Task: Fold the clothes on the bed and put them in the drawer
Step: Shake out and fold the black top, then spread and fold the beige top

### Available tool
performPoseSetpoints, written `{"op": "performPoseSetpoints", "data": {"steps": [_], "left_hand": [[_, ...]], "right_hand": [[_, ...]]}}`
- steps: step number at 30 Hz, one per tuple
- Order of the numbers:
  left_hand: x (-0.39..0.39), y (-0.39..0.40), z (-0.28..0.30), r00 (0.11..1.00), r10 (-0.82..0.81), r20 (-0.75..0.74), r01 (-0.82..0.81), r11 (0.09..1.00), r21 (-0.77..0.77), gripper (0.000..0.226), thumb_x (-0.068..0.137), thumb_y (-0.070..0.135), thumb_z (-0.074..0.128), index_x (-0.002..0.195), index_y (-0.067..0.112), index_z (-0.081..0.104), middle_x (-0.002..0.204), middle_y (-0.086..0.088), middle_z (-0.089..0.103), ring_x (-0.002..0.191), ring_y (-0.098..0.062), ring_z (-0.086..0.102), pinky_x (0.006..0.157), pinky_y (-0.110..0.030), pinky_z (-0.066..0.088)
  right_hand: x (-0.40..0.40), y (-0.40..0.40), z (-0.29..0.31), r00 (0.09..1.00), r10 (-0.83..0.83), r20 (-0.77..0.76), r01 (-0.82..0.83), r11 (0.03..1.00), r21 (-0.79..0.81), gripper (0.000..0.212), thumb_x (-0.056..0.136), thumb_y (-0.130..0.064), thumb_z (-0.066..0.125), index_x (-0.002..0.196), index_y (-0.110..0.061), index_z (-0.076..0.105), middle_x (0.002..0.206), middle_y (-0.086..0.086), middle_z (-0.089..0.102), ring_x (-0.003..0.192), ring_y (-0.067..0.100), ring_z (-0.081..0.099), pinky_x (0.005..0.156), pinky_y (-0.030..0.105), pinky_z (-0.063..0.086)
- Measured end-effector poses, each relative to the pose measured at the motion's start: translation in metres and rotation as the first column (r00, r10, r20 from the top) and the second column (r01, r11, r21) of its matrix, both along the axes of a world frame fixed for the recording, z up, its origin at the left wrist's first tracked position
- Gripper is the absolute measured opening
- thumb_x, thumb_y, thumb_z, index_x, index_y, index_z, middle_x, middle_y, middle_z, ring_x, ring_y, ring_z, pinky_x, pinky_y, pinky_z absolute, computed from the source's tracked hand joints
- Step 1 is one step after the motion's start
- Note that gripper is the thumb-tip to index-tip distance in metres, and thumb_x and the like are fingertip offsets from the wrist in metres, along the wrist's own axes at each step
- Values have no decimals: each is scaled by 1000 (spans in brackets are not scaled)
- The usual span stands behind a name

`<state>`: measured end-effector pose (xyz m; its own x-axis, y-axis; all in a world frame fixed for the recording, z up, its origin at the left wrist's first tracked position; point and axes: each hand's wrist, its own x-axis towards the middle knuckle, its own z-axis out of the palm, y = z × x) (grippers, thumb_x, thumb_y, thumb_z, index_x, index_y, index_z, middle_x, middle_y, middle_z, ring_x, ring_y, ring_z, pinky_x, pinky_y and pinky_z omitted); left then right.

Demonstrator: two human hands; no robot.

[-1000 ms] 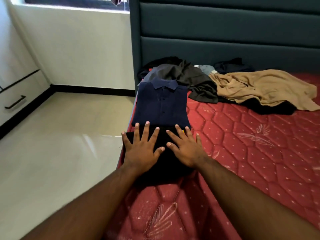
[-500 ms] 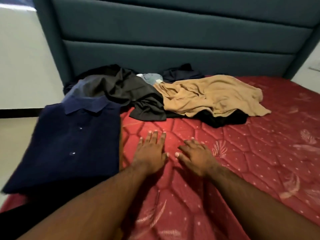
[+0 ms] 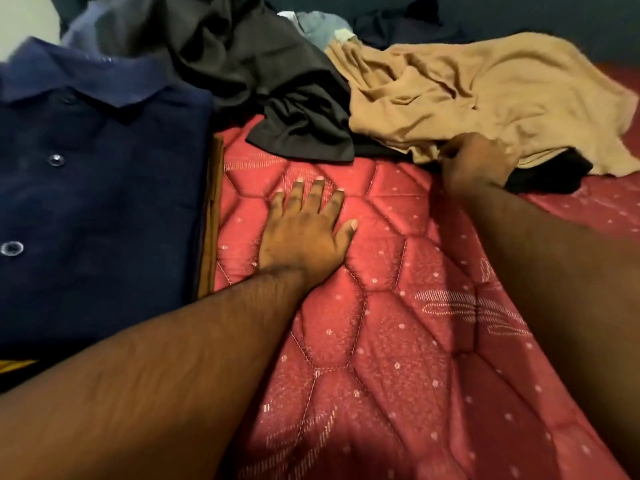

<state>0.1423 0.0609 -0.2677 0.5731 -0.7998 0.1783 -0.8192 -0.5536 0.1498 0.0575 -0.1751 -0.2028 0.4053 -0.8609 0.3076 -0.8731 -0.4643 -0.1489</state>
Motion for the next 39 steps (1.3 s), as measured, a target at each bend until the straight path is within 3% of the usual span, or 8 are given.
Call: {"op": "performPoseSetpoints", "data": {"steps": [7, 13, 19, 23, 26, 28, 34, 39], "left_hand": [[-19, 3, 10, 1000, 27, -13, -25, 989, 146, 61, 101, 51, 10, 156, 25, 7, 163, -8, 9, 150, -32, 5, 119, -53, 0], [-19, 5, 6, 999, 44, -23, -39, 984, 174, 61, 101, 50, 9, 156, 24, 5, 164, -6, 6, 150, -29, 2, 119, -53, 0], [-28, 31, 29, 962, -28, -270, 46, 997, 60, 66, 96, 41, 45, 153, 35, 13, 143, -14, 49, 129, -34, 47, 111, -45, 33], [-54, 100, 59, 756, -238, -610, 326, 945, 35, 80, 87, 28, 62, 154, 32, 18, 149, -11, 45, 132, -27, 48, 109, -34, 39], [-110, 164, 65, 830, -237, -505, 355, 923, 151, 49, 88, 18, 58, 136, 22, 56, 137, -5, 58, 125, -22, 55, 103, -31, 43], [-156, 214, 74, 837, -210, -506, 309, 944, 119, 36, 83, 21, 56, 116, 23, 69, 119, -6, 69, 112, -24, 63, 91, -35, 51], [-243, 374, 84, 909, -152, -387, 154, 988, -28, 17, 86, 20, 58, 97, 18, 70, 95, -6, 72, 90, -28, 66, 71, -33, 47], [-249, 439, 78, 863, -159, -479, 169, 985, -22, 26, 84, 15, 57, 103, 24, 73, 100, 0, 71, 93, -21, 64, 81, -38, 53]], "right_hand": [[3, -17, 2, 803, 282, -525, -382, 920, -91, 38, 90, -31, 59, 127, -25, 54, 134, 15, 50, 121, 38, 46, 99, 46, 33], [4, 19, 56, 866, 407, -290, -476, 849, -231, 24, 82, -5, 54, 101, 0, 69, 102, 31, 64, 98, 47, 58, 83, 46, 45], [-126, 218, 11, 762, 548, -344, -517, 835, 185, 26, 85, -30, 44, 94, -20, 66, 93, 8, 67, 94, 30, 58, 94, 47, 26], [-211, 367, 16, 706, 672, -224, -460, 675, 576, 29, 76, -30, 38, 76, -21, 65, 74, 4, 67, 72, 28, 63, 79, 44, 41], [-226, 412, 39, 594, 804, -33, -340, 287, 895, 26, 91, -24, 45, 101, -13, 66, 107, 15, 67, 97, 33, 61, 84, 34, 44], [-240, 426, 49, 586, 810, -6, -232, 175, 957, 18, 93, -22, 52, 98, -12, 65, 93, 9, 68, 85, 25, 63, 68, 24, 47], [-291, 458, 65, 784, 618, -61, 0, 98, 995, 25, 96, -33, 56, 98, -11, 69, 72, 0, 66, 53, 13, 60, 48, 23, 49], [-305, 492, 76, 630, 766, -124, 140, 45, 989, 40, 98, -44, 48, 83, -11, 65, 64, 1, 59, 47, 13, 45, 41, 19, 37]]}}
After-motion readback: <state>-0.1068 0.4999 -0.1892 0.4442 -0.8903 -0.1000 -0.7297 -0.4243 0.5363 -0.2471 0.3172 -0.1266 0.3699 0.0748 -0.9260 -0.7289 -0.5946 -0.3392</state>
